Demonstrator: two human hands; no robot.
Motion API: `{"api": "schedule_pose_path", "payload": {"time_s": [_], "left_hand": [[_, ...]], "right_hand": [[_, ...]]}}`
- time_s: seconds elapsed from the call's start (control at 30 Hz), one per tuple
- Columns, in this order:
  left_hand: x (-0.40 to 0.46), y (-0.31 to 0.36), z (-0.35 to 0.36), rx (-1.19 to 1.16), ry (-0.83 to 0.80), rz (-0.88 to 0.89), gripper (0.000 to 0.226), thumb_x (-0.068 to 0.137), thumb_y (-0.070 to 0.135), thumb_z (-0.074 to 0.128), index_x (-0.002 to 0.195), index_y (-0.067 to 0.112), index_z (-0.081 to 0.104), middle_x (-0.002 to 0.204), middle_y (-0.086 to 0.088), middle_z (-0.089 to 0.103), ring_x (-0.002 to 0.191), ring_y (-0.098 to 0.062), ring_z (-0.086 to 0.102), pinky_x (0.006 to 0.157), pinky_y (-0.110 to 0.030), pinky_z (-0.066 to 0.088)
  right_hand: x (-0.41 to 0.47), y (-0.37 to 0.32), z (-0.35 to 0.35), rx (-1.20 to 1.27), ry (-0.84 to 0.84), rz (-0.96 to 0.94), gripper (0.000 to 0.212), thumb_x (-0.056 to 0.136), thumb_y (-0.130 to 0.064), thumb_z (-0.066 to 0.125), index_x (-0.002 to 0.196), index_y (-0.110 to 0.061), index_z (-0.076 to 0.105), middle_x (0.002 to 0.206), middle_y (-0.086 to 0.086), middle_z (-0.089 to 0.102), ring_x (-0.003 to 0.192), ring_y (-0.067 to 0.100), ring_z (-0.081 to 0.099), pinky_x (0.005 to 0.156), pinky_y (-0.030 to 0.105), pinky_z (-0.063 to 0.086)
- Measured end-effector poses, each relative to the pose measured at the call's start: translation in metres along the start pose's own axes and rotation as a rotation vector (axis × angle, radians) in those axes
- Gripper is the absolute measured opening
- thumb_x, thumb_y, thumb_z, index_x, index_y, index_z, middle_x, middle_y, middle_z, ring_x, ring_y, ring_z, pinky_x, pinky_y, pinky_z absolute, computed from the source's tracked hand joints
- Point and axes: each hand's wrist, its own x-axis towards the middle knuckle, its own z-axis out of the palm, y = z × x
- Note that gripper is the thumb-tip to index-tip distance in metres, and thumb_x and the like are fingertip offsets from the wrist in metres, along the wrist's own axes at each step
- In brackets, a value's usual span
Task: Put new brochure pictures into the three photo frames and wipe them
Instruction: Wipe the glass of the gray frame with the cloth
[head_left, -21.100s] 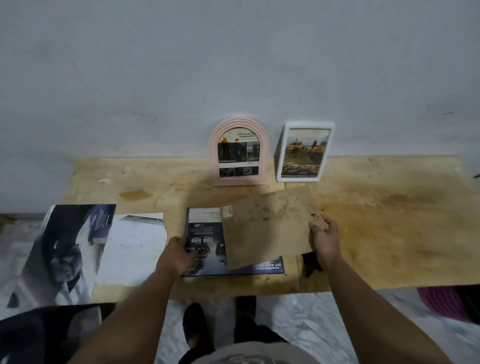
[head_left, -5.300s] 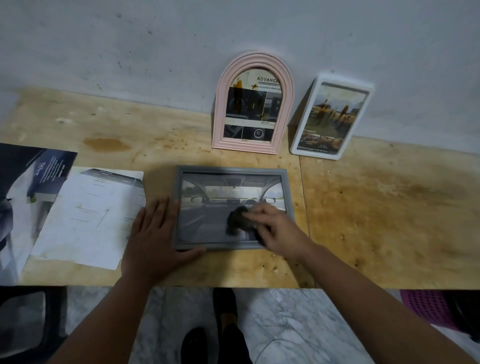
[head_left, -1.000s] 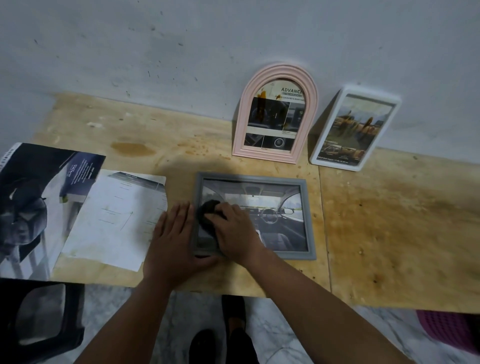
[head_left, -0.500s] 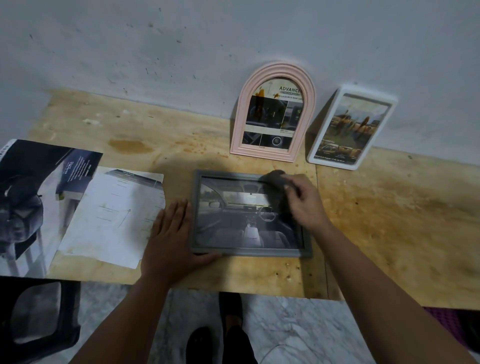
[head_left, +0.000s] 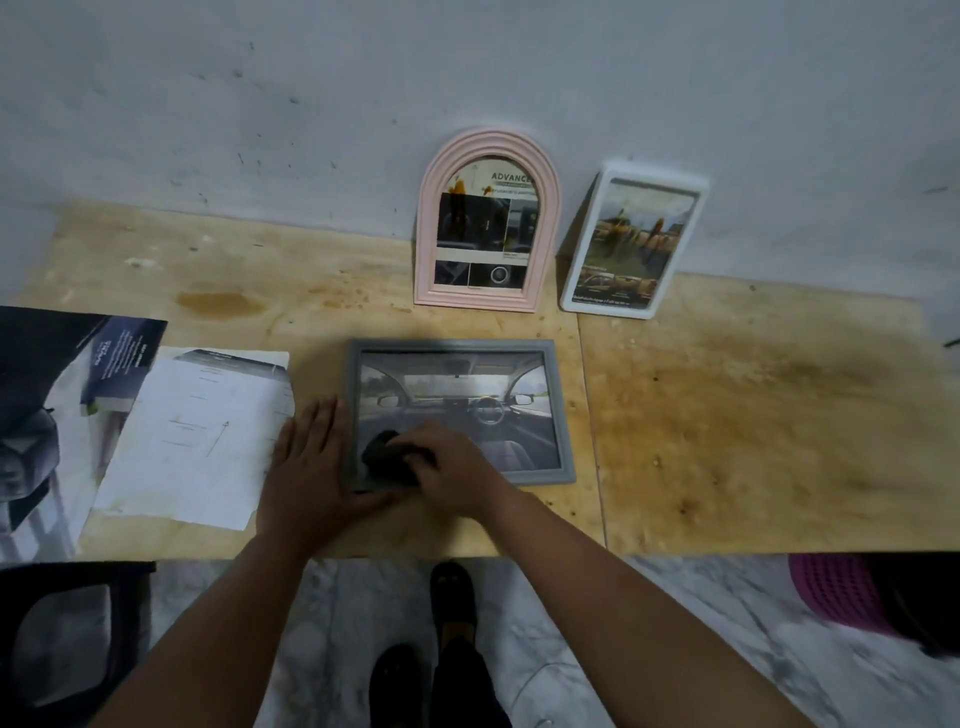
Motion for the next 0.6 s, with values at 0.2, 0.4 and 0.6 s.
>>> {"api": "schedule_pose_path", "payload": {"time_s": [0.2,0.4,0.6], "left_hand": [[0.009,0.011,-0.023,0.123,-0.119,-0.021,0.141,0.065,0.106,0.027,0.160,0.001,0.021,0.165,-0.024,0.027,0.154,-0.042,0.020,0.124,-0.061,0.014],[0.018,0.025,-0.039,0.209,-0.266,-0.096,0.144,0.061,0.104,0.028,0.162,0.005,0.001,0.171,-0.018,0.006,0.158,-0.036,-0.003,0.128,-0.053,0.004],[0.026,0.032,-0.046,0.198,-0.383,-0.156,0.149,0.059,0.105,0.037,0.162,0.004,0.000,0.170,-0.020,0.008,0.157,-0.037,0.007,0.126,-0.051,0.016]], "right_hand": [[-0.085,0.034,-0.092,0.545,0.525,0.554,0.024,0.104,-0.008,0.051,0.111,-0.020,0.071,0.111,0.004,0.072,0.112,0.025,0.065,0.079,0.015,0.054],[-0.134,0.078,-0.180,0.785,0.680,0.842,0.020,0.108,-0.009,0.045,0.113,-0.008,0.065,0.089,0.000,0.066,0.081,0.016,0.063,0.059,0.017,0.053],[-0.126,0.113,-0.184,0.473,0.595,0.909,0.021,0.108,-0.019,0.047,0.109,-0.011,0.067,0.098,0.013,0.068,0.093,0.036,0.068,0.071,0.032,0.053]]}}
